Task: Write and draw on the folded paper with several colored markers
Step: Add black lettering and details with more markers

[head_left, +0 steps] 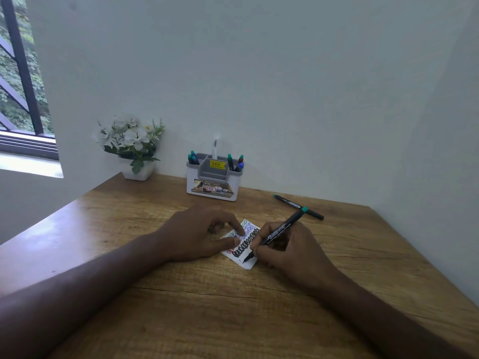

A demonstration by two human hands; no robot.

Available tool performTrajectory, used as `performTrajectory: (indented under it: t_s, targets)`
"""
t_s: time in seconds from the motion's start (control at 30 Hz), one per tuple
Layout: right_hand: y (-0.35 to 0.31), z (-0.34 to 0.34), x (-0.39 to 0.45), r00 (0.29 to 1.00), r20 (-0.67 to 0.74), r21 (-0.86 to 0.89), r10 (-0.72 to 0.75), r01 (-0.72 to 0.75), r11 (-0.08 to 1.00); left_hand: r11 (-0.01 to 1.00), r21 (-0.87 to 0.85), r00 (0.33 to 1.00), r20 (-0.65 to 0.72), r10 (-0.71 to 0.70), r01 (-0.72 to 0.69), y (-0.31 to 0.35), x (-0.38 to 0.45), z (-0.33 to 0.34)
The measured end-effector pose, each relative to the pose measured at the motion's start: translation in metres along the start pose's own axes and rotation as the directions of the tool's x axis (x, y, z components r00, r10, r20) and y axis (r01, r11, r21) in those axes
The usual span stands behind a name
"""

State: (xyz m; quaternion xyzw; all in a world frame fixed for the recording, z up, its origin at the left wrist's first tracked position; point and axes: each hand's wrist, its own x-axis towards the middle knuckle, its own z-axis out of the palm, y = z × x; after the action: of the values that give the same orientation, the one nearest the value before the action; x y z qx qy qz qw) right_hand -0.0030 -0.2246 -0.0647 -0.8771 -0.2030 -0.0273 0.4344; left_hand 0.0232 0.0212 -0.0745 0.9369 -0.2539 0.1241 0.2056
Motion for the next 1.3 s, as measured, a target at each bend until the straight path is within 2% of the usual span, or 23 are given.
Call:
performTrajectory:
  t_s: [0.27, 1.3]
  targets:
    - [-0.003, -0.002, -0.002, 0.999, 0.0, 0.005, -0.035, 0.035, 0.999, 1.0, -0.012, 1.0, -0.003, 0.001, -0.002, -0.001, 0.0, 0.001]
    - [-0.01, -0.004, -0.002, 1.0, 0.005, 0.054, 0.029, -0.029, 0.998, 1.0, -0.006, 1.0, -0.014, 0.013, -0.013, -0.001, 0.0, 0.001]
